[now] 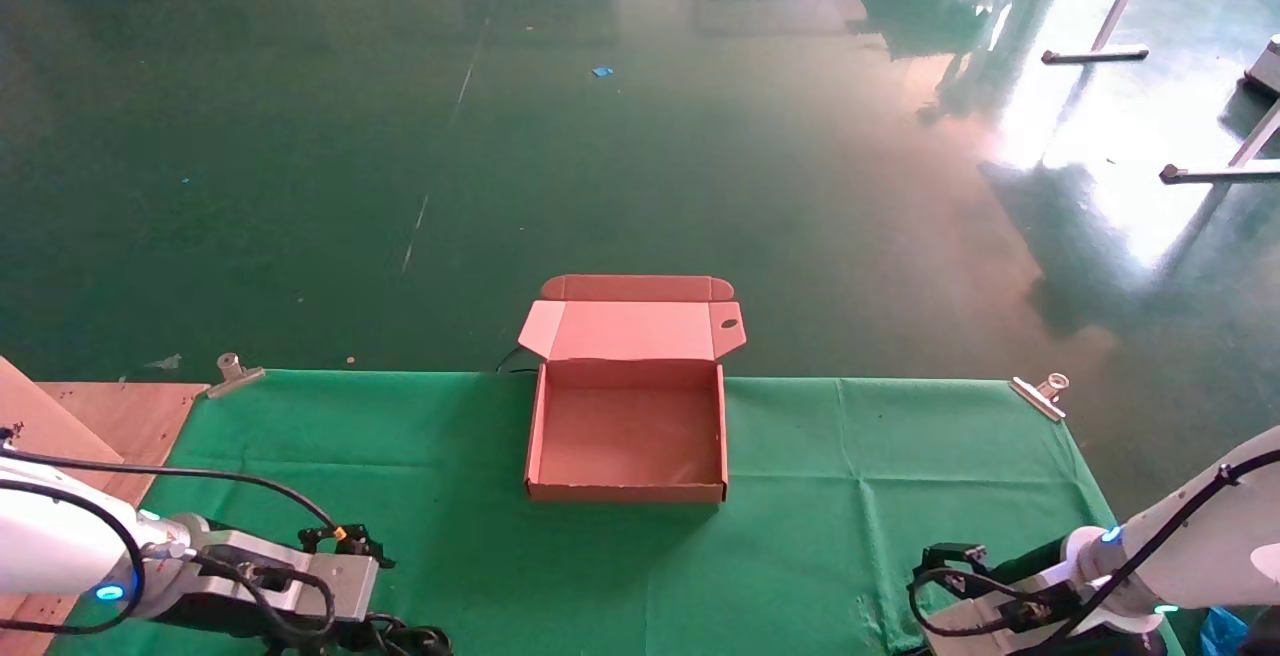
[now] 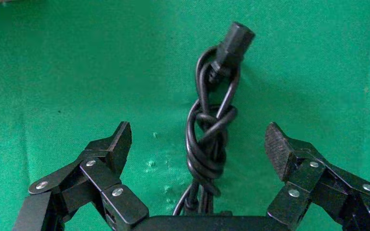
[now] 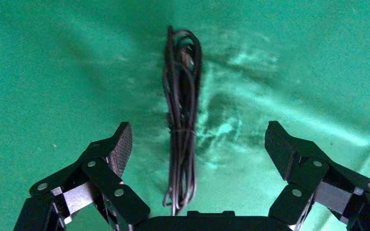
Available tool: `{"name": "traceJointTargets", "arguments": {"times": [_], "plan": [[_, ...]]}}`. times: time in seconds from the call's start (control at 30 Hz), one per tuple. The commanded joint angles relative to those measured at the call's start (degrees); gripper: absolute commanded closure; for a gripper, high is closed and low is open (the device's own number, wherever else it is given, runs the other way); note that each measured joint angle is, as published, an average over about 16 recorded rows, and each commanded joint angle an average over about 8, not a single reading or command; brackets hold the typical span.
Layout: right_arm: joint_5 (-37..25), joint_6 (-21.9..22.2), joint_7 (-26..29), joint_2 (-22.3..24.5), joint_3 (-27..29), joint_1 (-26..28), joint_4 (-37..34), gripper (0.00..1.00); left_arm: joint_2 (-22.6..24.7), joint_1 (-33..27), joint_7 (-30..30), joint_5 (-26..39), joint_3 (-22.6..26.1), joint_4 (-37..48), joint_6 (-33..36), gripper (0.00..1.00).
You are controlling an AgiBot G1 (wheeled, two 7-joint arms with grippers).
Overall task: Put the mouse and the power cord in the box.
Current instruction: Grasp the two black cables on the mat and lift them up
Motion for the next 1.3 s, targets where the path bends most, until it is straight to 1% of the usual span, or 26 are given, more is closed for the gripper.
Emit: {"name": "traceJointTargets", "arguments": {"times": [0.03, 0.2, 0.23, 0.27, 0.3, 0.57, 0.97, 1.3], "plan": [[0.29, 0.64, -0.98, -0.22, 0.21, 0.27, -1.49, 0.12, 0.14, 0.24, 0.64, -0.61, -0.43, 0.88, -0.78, 0.26], [0.82, 1.06, -2.52, -0.92, 0.56, 1.01, -3.96, 0.75, 0.63, 0.16, 1.58, -0.45, -0.33, 1.97, -1.46, 0.89], [0.9, 1.05, -2.81, -1.09, 0.61, 1.13, -4.38, 0.87, 0.69, 0.11, 1.74, -0.38, -0.28, 2.15, -1.5, 0.99], [0.96, 1.06, -3.07, -1.26, 0.65, 1.23, -4.76, 0.96, 0.74, 0.08, 1.88, -0.3, -0.23, 2.32, -1.53, 1.0], [1.02, 1.06, -3.32, -1.44, 0.68, 1.33, -5.13, 1.0, 0.78, 0.07, 2.01, -0.23, -0.19, 2.49, -1.56, 1.0], [1.42, 0.63, -4.87, -2.32, 0.93, 2.27, -7.37, 1.0, 0.94, 0.11, 2.61, -0.03, -0.05, 3.59, -1.61, 1.0], [1.4, -0.41, -6.16, -2.46, 0.91, 4.06, -9.22, 1.0, 0.8, -0.11, 3.05, -0.42, -0.32, 4.34, -0.84, 1.0], [1.7, -1.06, -7.12, -1.76, 1.12, 3.37, -10.46, 1.0, 0.29, 0.59, 3.34, -0.77, -0.56, 4.83, -0.11, 1.0]]}}
